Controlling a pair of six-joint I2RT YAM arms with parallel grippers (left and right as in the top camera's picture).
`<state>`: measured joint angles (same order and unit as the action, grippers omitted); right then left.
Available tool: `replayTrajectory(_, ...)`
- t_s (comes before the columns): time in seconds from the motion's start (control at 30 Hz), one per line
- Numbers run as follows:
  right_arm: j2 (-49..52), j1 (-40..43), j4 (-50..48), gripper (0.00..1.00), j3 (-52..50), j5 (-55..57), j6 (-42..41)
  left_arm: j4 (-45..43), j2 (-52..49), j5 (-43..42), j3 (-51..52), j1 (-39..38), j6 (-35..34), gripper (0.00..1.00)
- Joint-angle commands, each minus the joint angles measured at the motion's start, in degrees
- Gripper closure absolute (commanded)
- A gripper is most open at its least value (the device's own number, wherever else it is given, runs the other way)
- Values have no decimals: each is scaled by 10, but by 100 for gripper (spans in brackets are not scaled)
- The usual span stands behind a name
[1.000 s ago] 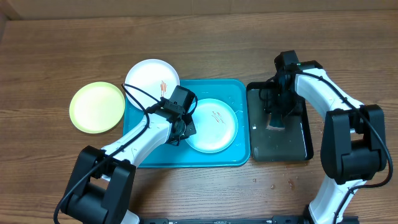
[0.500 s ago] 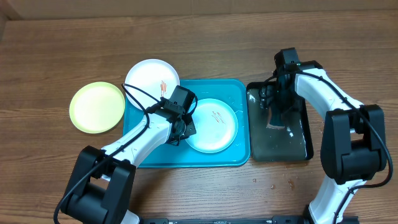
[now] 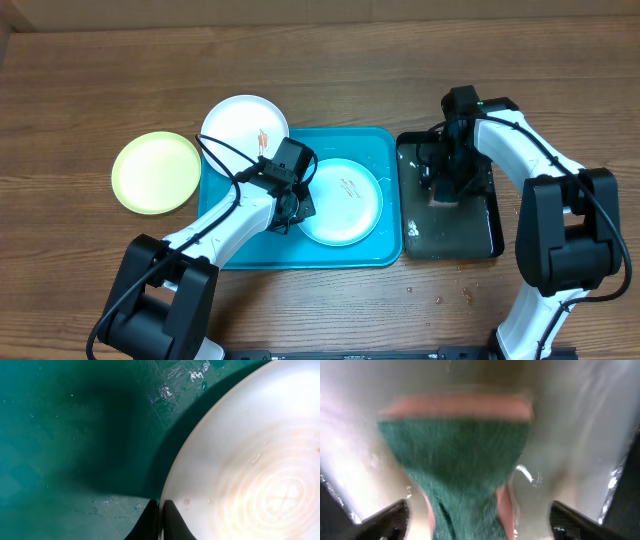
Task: Clean dirty plates on tray and stack at the side
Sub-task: 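Grasp the sponge with right gripper and dip it in the water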
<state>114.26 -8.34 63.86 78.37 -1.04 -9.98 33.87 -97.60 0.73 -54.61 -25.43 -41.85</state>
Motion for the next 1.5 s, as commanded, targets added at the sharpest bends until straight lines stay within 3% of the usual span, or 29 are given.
replayTrajectory(0.0,-14,0,9,39,-4,-16,-3,-1,5,12,12,-2,-6,95)
replayTrajectory(0.1,-13,0,8,49,-20,-16,-3,-1,5,12,12,-2,-6,96)
replayTrajectory(0.17,-13,0,5,84,-27,-16,-3,0,5,12,12,-2,-6,96)
replayTrajectory(0.2,-13,0,7,92,-28,-17,-3,0,5,12,12,-2,-6,96)
replayTrajectory(0.23,-13,0,14,92,-28,-17,-3,0,5,12,12,-2,-5,96)
replayTrajectory(0.27,-14,0,24,81,-25,-19,-3,0,5,12,12,-2,-6,95)
replayTrajectory(0.33,-14,0,48,47,-10,-29,-3,-1,5,12,12,-2,-6,95)
replayTrajectory(0.37,-14,0,62,39,1,-31,-3,-1,5,12,12,-2,-6,95)
replayTrajectory(0.43,-14,0,78,36,22,-31,0,-1,5,12,12,-2,-6,95)
replayTrajectory(0.9,-14,0,43,46,30,-29,8,0,5,12,12,-2,-6,94)
replayTrajectory(1.07,-14,0,18,56,15,-29,8,0,5,12,12,-2,-6,95)
replayTrajectory(1.47,-14,0,5,61,0,-29,10,0,5,12,12,-2,-6,95)
